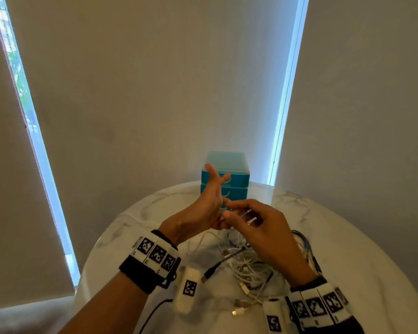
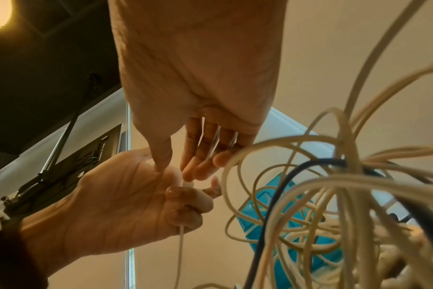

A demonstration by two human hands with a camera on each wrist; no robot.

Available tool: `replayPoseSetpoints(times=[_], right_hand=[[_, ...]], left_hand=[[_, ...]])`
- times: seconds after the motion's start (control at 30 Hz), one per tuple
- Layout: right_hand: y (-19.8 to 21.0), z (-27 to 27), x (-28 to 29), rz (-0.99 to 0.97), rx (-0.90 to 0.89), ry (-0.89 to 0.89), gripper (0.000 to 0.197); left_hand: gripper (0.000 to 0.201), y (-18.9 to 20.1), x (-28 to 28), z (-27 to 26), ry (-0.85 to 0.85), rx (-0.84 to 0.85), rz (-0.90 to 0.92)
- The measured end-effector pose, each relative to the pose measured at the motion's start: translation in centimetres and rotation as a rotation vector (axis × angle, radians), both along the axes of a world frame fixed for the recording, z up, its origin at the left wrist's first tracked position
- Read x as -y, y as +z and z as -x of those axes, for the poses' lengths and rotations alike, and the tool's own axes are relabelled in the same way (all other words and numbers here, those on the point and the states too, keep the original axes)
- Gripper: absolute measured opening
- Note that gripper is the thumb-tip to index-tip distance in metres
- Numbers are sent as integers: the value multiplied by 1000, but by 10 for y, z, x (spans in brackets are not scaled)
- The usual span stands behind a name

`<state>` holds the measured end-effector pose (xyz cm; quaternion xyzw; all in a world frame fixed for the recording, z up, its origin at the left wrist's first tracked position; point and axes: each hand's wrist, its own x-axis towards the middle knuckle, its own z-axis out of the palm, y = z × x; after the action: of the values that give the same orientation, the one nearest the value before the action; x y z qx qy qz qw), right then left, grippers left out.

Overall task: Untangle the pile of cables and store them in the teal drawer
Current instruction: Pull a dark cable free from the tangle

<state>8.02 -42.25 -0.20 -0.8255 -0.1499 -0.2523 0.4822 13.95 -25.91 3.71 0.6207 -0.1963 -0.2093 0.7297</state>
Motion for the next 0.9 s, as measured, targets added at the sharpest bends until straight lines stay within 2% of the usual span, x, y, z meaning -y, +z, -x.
replayPoseSetpoints(times=[0.17, 0.27, 0.37, 0.43, 0.47, 0.53, 0.57, 0.67, 0.73, 0.83, 0.9], right_hand=[[1, 1, -2, 13, 15, -64, 20], [1, -2, 4, 22, 15, -115, 13], [4, -1, 12, -48, 45, -180, 16], [6, 1, 12, -88, 43, -136, 14], [7, 3, 10, -112, 35, -91, 15], [8, 4, 6, -125, -8, -13, 20], [9, 4, 5, -72, -51, 11, 23], [3, 3, 17, 338, -252, 9, 24], [2, 1, 30, 548, -345, -41, 21], [6, -1, 39, 516, -331, -138, 15], [6, -2, 35, 524, -268, -133, 18]], left_hand=[[120, -12, 3, -4, -116, 32, 16], [100, -7, 1, -2, -47, 57, 15], [91, -5, -5, -7, 19, 162, -226], [74, -9, -11, -12, 22, 292, -401], [64, -13, -14, -16, 37, 348, -432], [49, -20, -16, -23, 149, 389, -385], [46, -25, -16, -29, 236, 365, -323], [44, -39, -19, -46, 416, 226, -136], [43, -45, -19, -51, 414, 178, -74], [43, -49, -19, -52, 385, 177, -52], [43, -51, -18, -50, 339, 176, -23]])
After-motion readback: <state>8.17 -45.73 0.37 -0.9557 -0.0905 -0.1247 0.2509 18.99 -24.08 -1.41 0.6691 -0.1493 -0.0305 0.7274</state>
